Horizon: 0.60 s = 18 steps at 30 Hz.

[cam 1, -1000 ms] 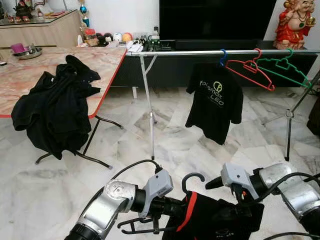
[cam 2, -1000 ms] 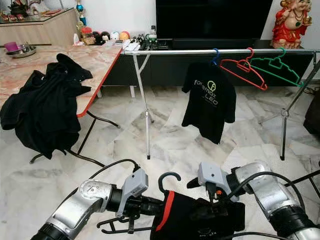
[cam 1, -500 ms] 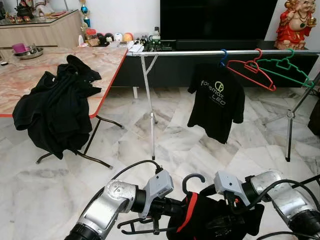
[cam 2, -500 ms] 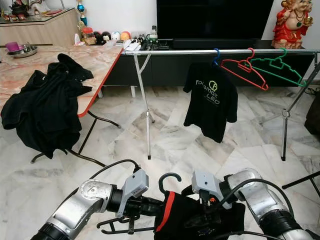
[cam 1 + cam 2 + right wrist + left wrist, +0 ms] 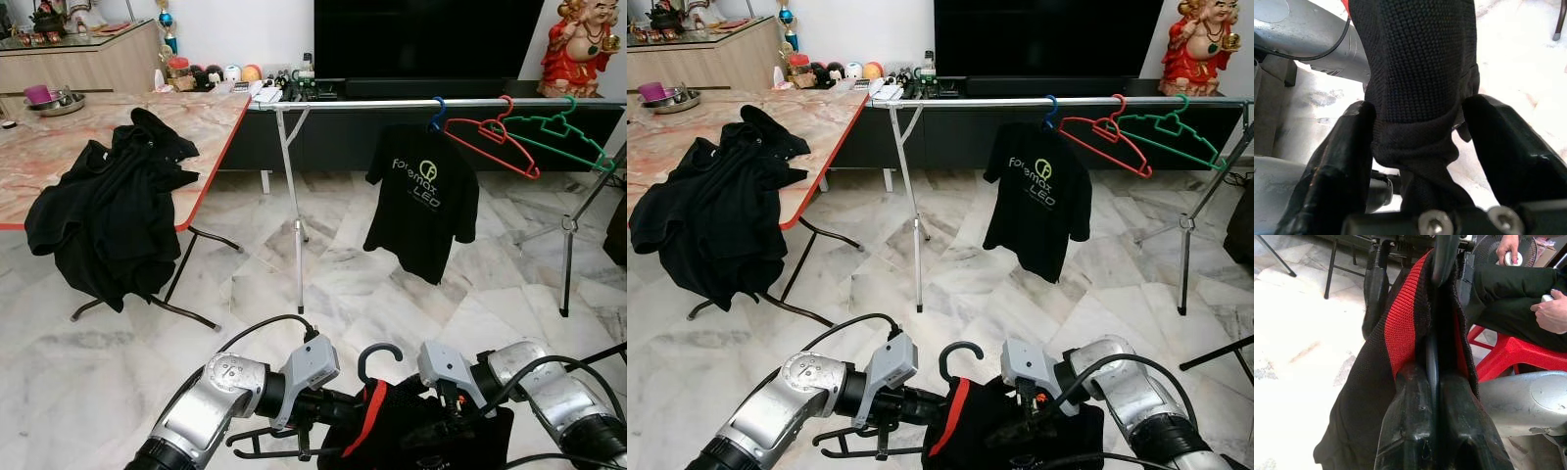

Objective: Hang hanger

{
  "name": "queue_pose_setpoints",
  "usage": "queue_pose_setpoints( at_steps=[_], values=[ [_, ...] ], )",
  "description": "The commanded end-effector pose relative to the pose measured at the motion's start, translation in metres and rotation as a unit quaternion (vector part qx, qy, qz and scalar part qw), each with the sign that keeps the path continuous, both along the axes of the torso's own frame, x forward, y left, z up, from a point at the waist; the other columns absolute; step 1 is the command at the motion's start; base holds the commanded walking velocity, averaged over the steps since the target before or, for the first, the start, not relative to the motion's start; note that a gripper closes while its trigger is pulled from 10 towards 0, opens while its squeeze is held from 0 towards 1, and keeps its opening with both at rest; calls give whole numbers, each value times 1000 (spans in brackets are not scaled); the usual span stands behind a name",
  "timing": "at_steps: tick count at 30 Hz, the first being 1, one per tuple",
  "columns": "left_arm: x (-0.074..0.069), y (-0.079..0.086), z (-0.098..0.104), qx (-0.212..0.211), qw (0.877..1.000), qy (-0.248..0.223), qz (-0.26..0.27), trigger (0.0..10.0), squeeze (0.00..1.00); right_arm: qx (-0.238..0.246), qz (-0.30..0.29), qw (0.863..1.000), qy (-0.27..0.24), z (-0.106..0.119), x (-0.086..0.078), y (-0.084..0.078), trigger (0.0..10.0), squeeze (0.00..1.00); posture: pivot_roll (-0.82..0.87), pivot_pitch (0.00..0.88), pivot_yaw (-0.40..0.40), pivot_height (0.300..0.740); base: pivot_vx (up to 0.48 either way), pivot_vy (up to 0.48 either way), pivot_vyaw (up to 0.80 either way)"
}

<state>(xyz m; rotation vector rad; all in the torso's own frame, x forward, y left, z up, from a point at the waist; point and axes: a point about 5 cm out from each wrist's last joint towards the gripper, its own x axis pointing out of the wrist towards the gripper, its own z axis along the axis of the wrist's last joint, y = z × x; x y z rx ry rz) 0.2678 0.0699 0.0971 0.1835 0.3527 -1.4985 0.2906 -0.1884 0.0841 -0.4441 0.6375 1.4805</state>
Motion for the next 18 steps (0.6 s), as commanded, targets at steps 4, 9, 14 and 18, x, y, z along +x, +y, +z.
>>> queue_pose_setpoints(
  at_steps=[4,9,14,18],
  values=[
    [2,-6,11,-5,999,-30,-14,10000,0,2,14,1000,-1,0,0,4,0,0,3,0,2,740,0,0,0],
    [2,-7,11,-2,999,-33,-18,10000,0,3,13,1000,-2,-1,0,4,0,0,3,0,2,740,0,0,0],
    [3,-8,12,-1,999,-35,-18,10000,0,2,12,1000,-3,-2,0,5,0,0,4,4,0,740,0,0,0],
    [4,-8,12,0,999,-36,-18,10000,0,-3,9,1000,-4,-5,-1,4,0,0,6,10,-2,740,0,0,0]
  ],
)
